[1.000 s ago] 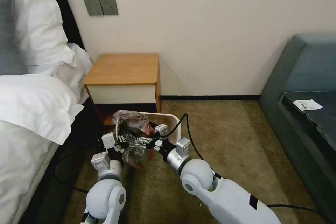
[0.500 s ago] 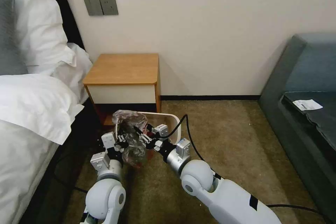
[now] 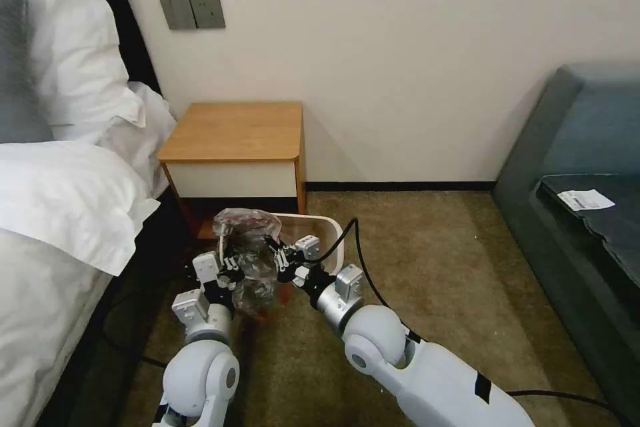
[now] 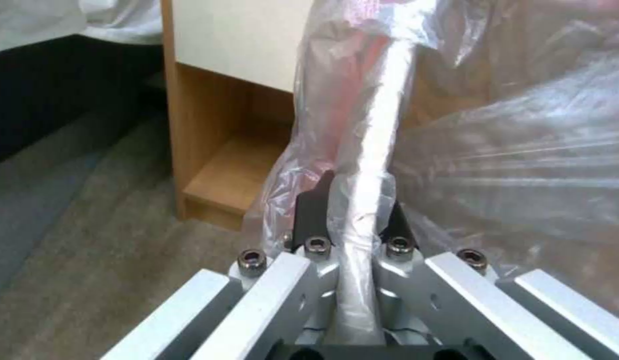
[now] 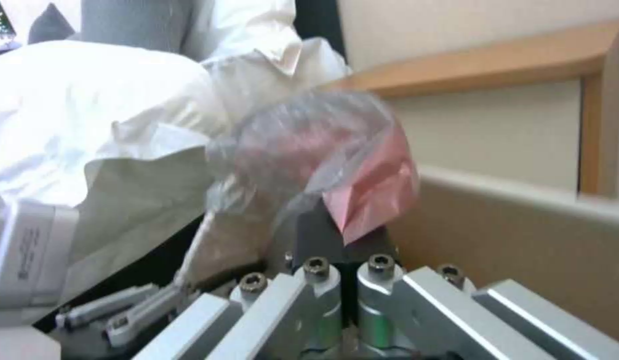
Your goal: Pick up the garbage bag from the table and place it over the trash can.
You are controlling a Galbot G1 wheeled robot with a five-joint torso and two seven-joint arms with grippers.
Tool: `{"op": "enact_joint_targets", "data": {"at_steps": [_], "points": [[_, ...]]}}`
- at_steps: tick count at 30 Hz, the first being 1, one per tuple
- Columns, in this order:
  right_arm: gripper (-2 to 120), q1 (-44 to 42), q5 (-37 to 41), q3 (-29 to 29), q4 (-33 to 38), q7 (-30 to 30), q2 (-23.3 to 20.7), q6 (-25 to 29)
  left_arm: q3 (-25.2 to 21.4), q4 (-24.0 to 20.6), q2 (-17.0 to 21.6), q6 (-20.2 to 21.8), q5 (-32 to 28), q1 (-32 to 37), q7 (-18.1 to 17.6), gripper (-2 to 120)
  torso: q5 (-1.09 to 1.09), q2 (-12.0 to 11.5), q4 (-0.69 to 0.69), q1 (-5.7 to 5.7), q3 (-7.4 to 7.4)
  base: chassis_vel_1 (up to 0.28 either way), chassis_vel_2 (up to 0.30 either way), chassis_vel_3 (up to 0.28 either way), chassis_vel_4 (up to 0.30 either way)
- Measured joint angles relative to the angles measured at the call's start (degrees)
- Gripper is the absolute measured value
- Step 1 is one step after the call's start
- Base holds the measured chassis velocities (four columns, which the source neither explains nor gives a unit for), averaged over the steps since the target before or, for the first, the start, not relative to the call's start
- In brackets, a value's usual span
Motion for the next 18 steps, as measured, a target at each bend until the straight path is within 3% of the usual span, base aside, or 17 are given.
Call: {"op": "enact_joint_targets", "data": {"at_steps": [18], "points": [[0,-1.1,-1.2,3.9,3.5,2.2,-1.1,0.9,-0.9,0.5,-0.1,-0.8,0.4,0.6,0.0,0,0.00,0.0,0.00,0.00,0.00,0.000,0.000,0.000,0.000]]}}
